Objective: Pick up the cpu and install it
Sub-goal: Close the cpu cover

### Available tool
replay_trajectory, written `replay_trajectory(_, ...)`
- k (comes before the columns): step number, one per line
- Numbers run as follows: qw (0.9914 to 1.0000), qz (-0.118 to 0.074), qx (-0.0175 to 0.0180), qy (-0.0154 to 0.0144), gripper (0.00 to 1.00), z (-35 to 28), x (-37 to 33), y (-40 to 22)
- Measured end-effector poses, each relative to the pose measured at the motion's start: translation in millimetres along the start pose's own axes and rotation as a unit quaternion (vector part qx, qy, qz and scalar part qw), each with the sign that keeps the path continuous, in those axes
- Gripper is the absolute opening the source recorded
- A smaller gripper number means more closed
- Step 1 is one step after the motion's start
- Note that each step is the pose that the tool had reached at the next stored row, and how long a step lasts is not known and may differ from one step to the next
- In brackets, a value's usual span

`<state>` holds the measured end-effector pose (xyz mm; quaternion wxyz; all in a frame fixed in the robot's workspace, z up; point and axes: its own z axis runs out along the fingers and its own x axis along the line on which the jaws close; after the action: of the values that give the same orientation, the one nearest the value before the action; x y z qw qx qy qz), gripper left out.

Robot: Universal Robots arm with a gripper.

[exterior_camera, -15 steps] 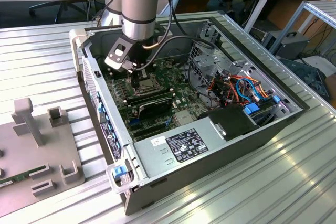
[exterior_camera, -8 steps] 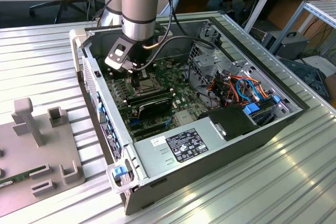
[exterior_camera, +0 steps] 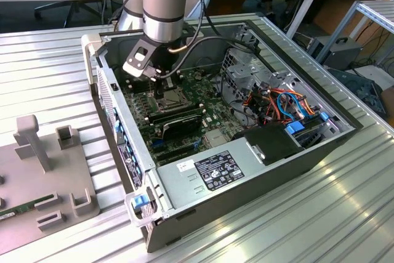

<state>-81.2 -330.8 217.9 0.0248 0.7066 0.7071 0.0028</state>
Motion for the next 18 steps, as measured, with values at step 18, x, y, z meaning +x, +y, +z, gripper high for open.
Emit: replay_trajectory(18, 1.00000, 0.000, 0.0002, 0.0000, 0.11, -0.7, -0.1, 32.9)
